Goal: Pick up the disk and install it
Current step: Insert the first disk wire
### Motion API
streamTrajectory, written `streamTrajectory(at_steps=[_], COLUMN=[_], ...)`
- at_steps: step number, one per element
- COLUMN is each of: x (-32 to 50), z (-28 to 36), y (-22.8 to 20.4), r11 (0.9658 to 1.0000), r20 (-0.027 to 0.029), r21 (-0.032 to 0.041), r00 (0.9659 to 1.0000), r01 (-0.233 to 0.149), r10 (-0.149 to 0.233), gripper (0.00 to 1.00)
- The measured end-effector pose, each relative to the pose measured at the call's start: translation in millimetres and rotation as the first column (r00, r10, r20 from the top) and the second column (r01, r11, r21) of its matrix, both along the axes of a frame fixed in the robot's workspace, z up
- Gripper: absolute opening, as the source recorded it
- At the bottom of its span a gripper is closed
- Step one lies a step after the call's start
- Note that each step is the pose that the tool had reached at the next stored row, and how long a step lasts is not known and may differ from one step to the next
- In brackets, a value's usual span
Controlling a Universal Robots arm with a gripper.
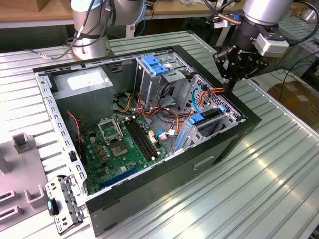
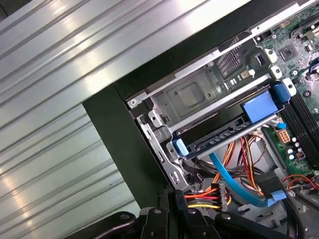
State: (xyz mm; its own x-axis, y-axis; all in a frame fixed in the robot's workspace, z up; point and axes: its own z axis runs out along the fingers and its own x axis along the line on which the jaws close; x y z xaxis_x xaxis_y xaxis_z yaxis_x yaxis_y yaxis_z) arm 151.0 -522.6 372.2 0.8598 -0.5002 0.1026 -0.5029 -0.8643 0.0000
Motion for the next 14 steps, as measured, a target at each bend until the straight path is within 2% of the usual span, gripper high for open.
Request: streamTrajectory(at_steps=[2, 5, 7, 9, 14], x=[-0.5, -6.5, -7.4, -7.4, -7.4], z=[0.0, 0.0, -0.1, -0.2, -0.4], y=[0.0, 0.1, 0.0, 0.0, 0.0], r11=[0.9992, 0.9987, 0.9979, 0.9932, 0.9836], r20=[0.0000, 0.0000, 0.0000, 0.0000, 0.0000], r21=[-0.0003, -0.0004, -0.0003, -0.0004, -0.0005], r00=[0.9992, 0.9987, 0.9979, 0.9932, 0.9836], r01=[0.041, 0.051, 0.065, 0.116, 0.181], r10=[-0.041, -0.051, -0.065, -0.116, -0.181], gripper=[0.16, 0.16, 0.16, 0.16, 0.16])
